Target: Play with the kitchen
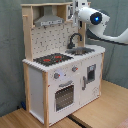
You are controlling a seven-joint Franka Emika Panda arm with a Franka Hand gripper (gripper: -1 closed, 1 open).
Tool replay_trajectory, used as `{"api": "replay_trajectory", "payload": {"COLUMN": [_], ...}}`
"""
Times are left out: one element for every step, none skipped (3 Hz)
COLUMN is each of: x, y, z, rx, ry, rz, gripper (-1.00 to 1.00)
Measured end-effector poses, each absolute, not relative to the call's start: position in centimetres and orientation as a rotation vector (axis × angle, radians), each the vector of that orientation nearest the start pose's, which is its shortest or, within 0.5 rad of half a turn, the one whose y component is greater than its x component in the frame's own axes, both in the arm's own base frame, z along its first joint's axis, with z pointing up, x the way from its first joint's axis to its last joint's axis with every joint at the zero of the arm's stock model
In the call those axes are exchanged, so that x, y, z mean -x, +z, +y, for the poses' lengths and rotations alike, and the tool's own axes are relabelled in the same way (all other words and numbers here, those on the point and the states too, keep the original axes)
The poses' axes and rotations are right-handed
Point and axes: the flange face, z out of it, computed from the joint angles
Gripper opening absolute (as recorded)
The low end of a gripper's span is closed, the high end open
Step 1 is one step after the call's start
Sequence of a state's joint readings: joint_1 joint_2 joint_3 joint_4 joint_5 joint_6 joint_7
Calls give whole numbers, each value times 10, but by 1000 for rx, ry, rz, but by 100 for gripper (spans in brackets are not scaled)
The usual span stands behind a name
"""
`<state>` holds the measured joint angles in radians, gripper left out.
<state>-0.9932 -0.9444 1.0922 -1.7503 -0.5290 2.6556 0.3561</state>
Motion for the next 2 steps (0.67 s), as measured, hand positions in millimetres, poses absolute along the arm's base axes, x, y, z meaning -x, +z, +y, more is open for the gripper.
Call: {"api": "replay_trajectory", "payload": {"x": [-368,-344], "y": [717,668], "z": [436,483], "rx": [-1505,-1439], "ry": [1495,1452], "rz": [561,691], "gripper": [100,100]}}
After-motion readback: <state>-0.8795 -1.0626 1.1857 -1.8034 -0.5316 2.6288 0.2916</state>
